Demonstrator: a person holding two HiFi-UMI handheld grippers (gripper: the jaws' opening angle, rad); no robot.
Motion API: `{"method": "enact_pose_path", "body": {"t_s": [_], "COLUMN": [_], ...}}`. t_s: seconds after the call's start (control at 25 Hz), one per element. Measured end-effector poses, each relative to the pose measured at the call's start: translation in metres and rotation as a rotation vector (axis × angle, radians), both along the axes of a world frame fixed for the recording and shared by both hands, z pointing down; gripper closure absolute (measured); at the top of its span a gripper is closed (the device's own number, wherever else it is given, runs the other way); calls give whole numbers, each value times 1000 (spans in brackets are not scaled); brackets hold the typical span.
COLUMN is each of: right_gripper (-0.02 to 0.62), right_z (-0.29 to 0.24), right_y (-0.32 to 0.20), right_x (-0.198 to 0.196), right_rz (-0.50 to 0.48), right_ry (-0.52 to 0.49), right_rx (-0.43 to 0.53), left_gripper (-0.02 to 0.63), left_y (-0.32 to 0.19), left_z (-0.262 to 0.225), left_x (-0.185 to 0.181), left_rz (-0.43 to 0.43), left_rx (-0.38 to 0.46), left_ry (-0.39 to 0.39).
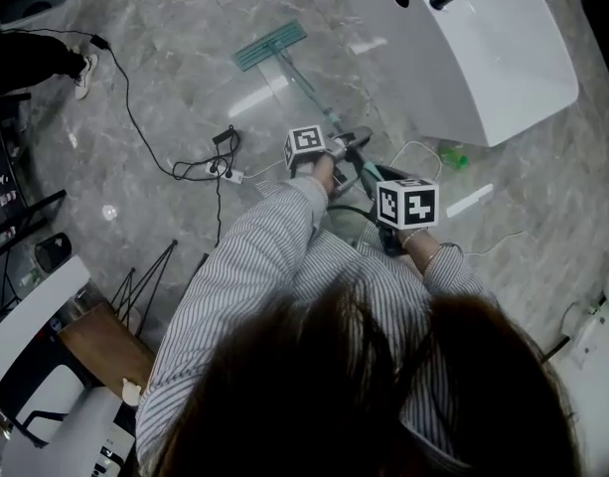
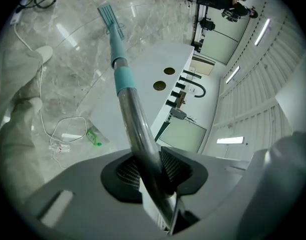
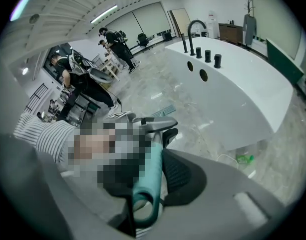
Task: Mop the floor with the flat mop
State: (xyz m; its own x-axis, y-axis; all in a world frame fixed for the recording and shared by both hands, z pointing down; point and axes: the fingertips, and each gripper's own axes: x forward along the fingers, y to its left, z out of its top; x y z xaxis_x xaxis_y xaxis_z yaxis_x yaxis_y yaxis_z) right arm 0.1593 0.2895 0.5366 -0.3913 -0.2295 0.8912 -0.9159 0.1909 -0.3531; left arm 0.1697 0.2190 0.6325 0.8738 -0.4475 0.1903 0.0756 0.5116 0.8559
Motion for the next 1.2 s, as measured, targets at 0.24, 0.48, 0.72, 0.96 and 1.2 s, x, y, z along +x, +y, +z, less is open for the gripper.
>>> {"method": "enact_pose_path", "body": {"t_s": [0.24,0.48,0.72,0.96,1.2], "right_gripper": [482,482,482,482,482], "right_z": [4,-5,-13,-12,-10], "right_y": [70,110,112,94,57], "right_x": [55,101,123,132,110], "right_rz": [6,11,19,29,0], "right_ry": [-16,-30,-51,-68,-68], "right_rx": [-24,-39,-22,-38,-40], "left_gripper": [502,495,489,480,478], "left_y": [71,115,119,103,65], "left_z": [1,-5,-14,-12,-10], "left_x": [58,104,127,136,114], "left_rz": [62,105,119,148,144], "left_rx": [2,2,17,36,44], "left_ry": [-5,8,17,4,6]}}
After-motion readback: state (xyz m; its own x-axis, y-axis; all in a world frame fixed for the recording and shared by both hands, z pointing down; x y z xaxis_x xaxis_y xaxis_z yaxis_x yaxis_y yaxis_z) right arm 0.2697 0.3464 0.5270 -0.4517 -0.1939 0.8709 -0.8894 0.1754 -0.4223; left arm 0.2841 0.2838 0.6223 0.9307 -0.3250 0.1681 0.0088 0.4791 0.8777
